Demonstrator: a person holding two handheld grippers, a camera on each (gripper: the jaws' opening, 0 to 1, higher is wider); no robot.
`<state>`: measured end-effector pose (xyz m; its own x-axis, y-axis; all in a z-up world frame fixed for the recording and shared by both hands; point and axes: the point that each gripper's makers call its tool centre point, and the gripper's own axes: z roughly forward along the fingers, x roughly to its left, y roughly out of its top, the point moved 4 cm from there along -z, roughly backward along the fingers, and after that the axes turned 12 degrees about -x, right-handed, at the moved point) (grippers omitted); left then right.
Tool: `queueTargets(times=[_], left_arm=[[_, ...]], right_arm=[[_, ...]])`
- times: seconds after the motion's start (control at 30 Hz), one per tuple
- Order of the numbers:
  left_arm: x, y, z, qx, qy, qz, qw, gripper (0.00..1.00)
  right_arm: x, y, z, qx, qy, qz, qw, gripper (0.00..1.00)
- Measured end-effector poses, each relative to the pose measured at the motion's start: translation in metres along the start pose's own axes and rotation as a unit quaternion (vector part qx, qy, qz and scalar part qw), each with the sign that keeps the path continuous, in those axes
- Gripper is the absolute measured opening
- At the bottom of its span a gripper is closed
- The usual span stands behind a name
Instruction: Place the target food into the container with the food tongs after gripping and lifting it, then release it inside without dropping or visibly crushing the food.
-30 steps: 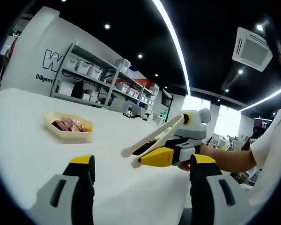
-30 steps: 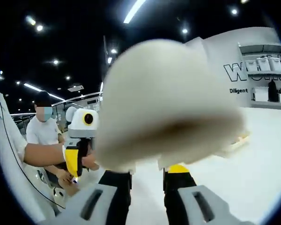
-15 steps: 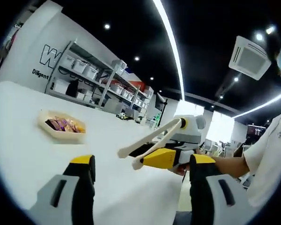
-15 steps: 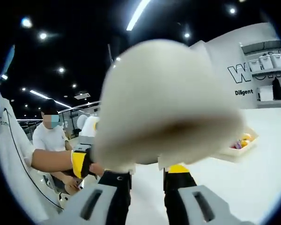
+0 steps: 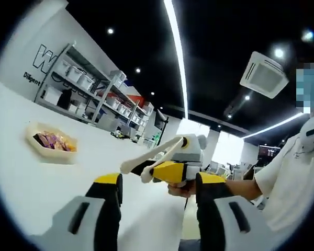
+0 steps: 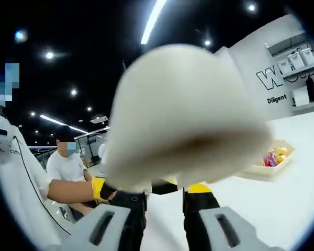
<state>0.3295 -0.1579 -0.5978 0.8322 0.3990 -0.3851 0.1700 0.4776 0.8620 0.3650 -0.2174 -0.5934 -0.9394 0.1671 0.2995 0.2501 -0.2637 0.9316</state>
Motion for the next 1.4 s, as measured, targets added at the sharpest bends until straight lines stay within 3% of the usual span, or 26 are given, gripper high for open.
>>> queueTargets(times=[0.17, 0.43, 0.5, 0.83, 0.93, 1.1, 1.3, 1.4], left_arm=[[0.004, -0.004, -0.002, 0.005, 0.002, -0.009, 0.9999, 0.53], [0.002, 0.001, -0.007, -0.017, -0.012, -0.029, 0.9994, 0.30], [0.002, 0.003, -0.008, -0.024, -0.012, -0.032, 0.9991, 0.30], [-0.001, 0.007, -0.008, -0.036, -0.020, -0.001, 0.9991, 0.08], [-0.002, 0.006, -0.008, -0.035, -0.024, -0.013, 0.9990, 0.08], [-0.010, 0.009, -0.007, -0.048, -0.048, -0.006, 0.9977, 0.04], [-0.013, 0.009, -0.008, -0.042, -0.069, 0.002, 0.9967, 0.03], [-0.013, 0.009, -0.009, -0.043, -0.071, 0.002, 0.9965, 0.03]], right_arm=[[0.001, 0.001, -0.001, -0.004, 0.003, 0.004, 1.0000, 0.20], [0.004, 0.000, -0.005, -0.010, 0.008, 0.021, 0.9997, 0.21], [0.005, 0.001, -0.005, -0.013, 0.009, 0.026, 0.9995, 0.21], [0.009, 0.005, -0.008, -0.020, 0.023, 0.052, 0.9982, 0.21], [0.011, 0.006, -0.008, -0.020, 0.025, 0.051, 0.9982, 0.21], [0.014, 0.008, -0.007, -0.026, 0.037, 0.085, 0.9954, 0.21], [0.018, 0.006, -0.008, -0.027, 0.046, 0.078, 0.9956, 0.24], [0.017, 0.008, -0.008, -0.031, 0.048, 0.050, 0.9971, 0.25]])
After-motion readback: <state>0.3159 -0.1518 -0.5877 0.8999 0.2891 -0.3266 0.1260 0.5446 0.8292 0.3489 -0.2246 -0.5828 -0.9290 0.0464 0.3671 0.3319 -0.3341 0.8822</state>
